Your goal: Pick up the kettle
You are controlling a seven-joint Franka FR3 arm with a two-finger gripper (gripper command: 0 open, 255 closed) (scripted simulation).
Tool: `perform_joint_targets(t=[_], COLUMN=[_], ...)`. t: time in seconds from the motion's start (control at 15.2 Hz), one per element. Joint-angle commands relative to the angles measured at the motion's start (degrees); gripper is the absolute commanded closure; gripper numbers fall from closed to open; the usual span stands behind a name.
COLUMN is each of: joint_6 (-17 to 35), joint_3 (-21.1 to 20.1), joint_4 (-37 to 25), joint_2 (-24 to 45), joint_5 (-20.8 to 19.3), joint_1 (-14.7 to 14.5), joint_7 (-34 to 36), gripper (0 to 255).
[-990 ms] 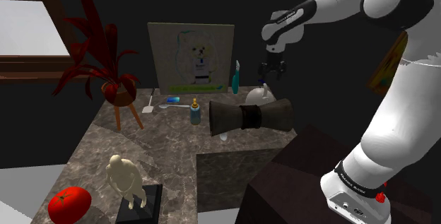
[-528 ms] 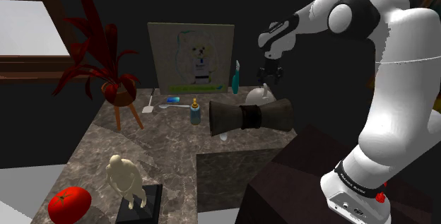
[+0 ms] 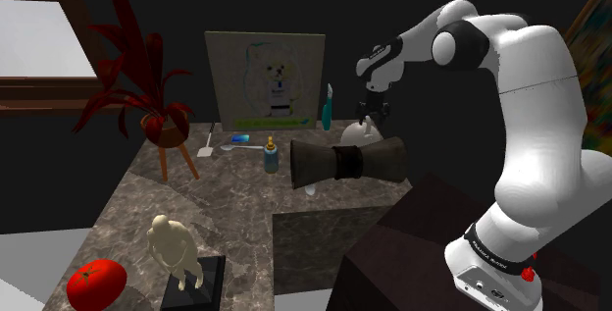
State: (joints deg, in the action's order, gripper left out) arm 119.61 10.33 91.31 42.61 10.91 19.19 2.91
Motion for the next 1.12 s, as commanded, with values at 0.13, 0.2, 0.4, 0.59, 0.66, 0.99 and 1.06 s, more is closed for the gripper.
perform_joint_targets(t=[0.13, 0.2, 0.4, 0.59, 0.66, 0.99, 1.06], joint_6=[1.6, 2.3, 2.4, 2.4, 2.4, 2.3, 1.9], joint_3=[-0.3, -0.4, -0.4, -0.4, -0.4, -0.4, -0.3], joint_4=[-0.7, -0.9, -0.7, -0.7, -0.7, -0.9, -0.8], joint_2=[2.3, 3.2, 3.1, 3.1, 3.1, 3.2, 2.6], joint_5=[0.4, 0.5, 0.5, 0.5, 0.5, 0.5, 0.4], joint_1=[0.2, 0.3, 0.3, 0.3, 0.3, 0.3, 0.3], joint_7=[-0.2, -0.3, -0.3, -0.3, -0.3, -0.3, -0.2], gripper=[0, 0, 255, 255, 255, 255, 255])
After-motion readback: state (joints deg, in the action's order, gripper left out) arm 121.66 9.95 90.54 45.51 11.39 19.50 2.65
